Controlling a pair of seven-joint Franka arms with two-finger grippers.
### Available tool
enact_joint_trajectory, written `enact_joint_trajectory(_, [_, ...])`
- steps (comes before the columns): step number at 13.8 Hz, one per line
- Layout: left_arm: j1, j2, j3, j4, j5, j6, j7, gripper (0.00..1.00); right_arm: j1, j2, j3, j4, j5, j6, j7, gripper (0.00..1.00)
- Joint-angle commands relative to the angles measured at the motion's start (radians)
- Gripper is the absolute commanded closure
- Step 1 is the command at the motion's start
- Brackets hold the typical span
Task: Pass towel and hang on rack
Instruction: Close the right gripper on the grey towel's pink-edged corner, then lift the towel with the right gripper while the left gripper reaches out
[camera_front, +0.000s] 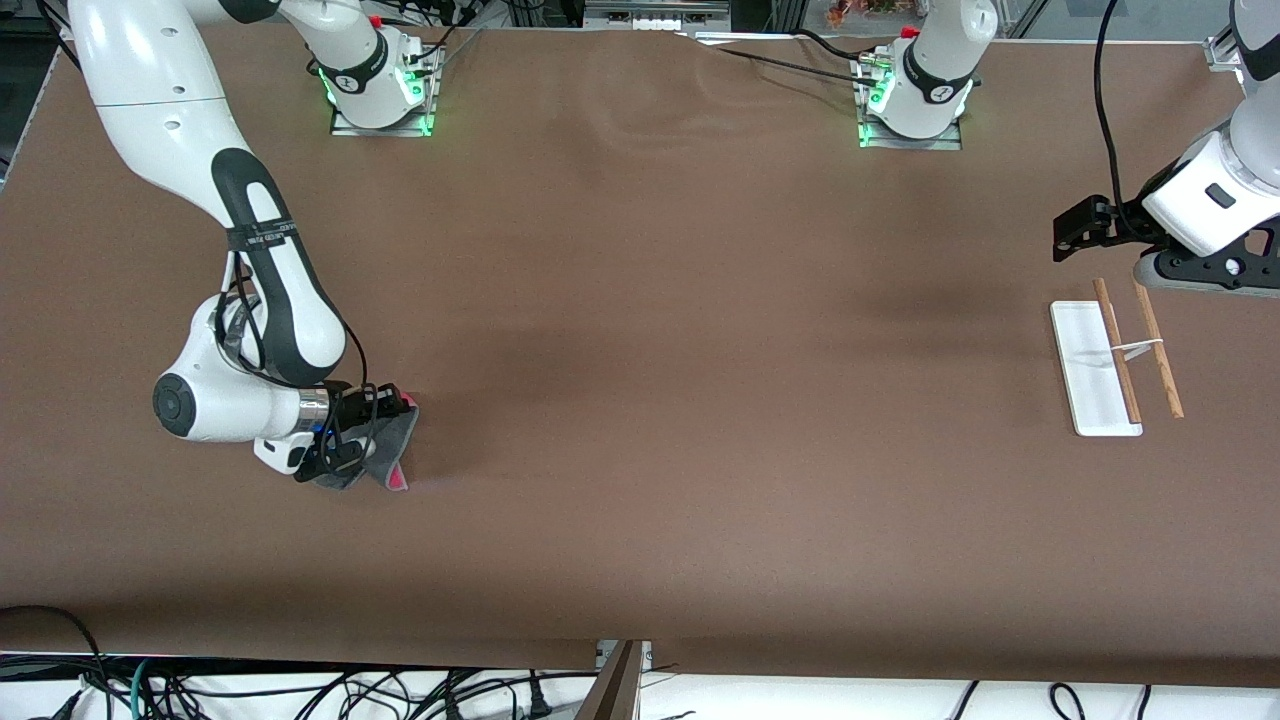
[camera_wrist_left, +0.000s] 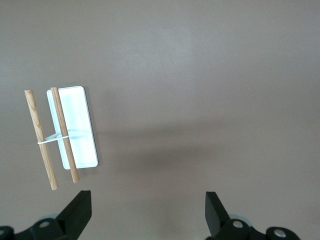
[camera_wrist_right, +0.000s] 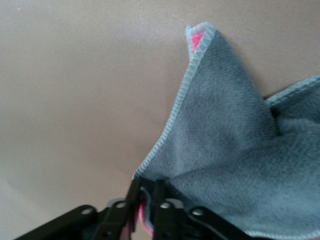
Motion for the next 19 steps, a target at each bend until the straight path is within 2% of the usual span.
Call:
enact_joint_trajectory(1, [-0.004,0.016,0.005,0.037,0.013,-0.03,0.004,0.0,-0.01,-0.021,0.006,0.001,0.022,-0.022,-0.017,1.0])
enact_joint_trajectory(6, [-0.004,0.016,0.005,0.037,0.013,-0.03,0.004,0.0,0.001,-0.021,0.003,0.099,-0.023,-0.118,0.031,1.0])
enact_joint_trajectory(9, [-0.004,0.016,0.005,0.037,0.013,-0.03,0.004,0.0,0.013,-0.021,0.009,0.233,-0.125,-0.265,0.118,1.0])
enact_joint_trajectory(13, [-0.004,0.016,0.005,0.037,0.013,-0.03,0.004,0.0,0.064,-0.038,0.007,0.379,-0.184,-0.443,0.222,1.0])
enact_joint_trajectory(17, [-0.004,0.016,0.005,0.037,0.013,-0.032,0.004,0.0,0.133,-0.05,0.012,0.534,-0.19,-0.65,0.424,1.0])
enact_joint_trajectory(19, [-0.004,0.016,0.005,0.037,0.013,-0.032,0.004,0.0,0.174,-0.085,0.041,0.541,-0.17,-0.672,0.564,1.0])
